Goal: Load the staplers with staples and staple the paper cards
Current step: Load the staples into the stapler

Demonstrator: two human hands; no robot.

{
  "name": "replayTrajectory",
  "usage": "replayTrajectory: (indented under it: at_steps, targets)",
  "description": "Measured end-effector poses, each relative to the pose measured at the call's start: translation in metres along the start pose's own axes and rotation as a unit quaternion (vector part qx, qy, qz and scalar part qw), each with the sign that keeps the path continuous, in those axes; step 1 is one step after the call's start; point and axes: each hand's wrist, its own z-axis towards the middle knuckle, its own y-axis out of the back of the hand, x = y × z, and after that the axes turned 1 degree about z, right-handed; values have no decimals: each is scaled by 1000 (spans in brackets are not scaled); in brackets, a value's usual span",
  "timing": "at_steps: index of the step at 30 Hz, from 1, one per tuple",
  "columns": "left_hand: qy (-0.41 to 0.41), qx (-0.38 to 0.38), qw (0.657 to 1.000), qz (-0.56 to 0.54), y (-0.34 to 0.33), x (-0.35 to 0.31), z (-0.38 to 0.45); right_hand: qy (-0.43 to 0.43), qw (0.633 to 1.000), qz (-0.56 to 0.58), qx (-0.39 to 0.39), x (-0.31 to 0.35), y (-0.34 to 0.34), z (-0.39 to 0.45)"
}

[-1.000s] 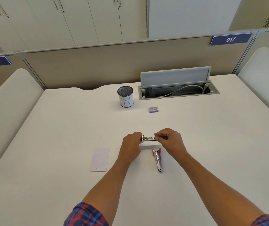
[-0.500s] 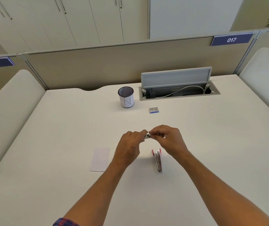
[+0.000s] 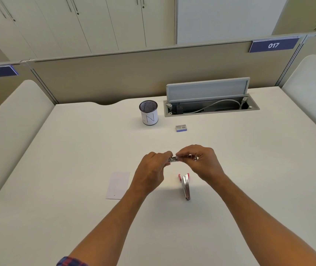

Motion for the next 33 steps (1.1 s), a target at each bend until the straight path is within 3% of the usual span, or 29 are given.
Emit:
replayTrajectory:
  at_steps: [7,14,23,33]
  targets:
    - [-9,8,1000,-1,1,0,-2,8,998,-47,37,3,1,1]
    - [3,11,1000,3,7,-4,0,95,990,-97,44,7,6,-1]
    - [0,23,1000,2,8,-6,-1,194,951,-217,100,8,10,1]
    - [15,20,1000,-14,12,-6,-1,214,939,-252,96,2,26,2]
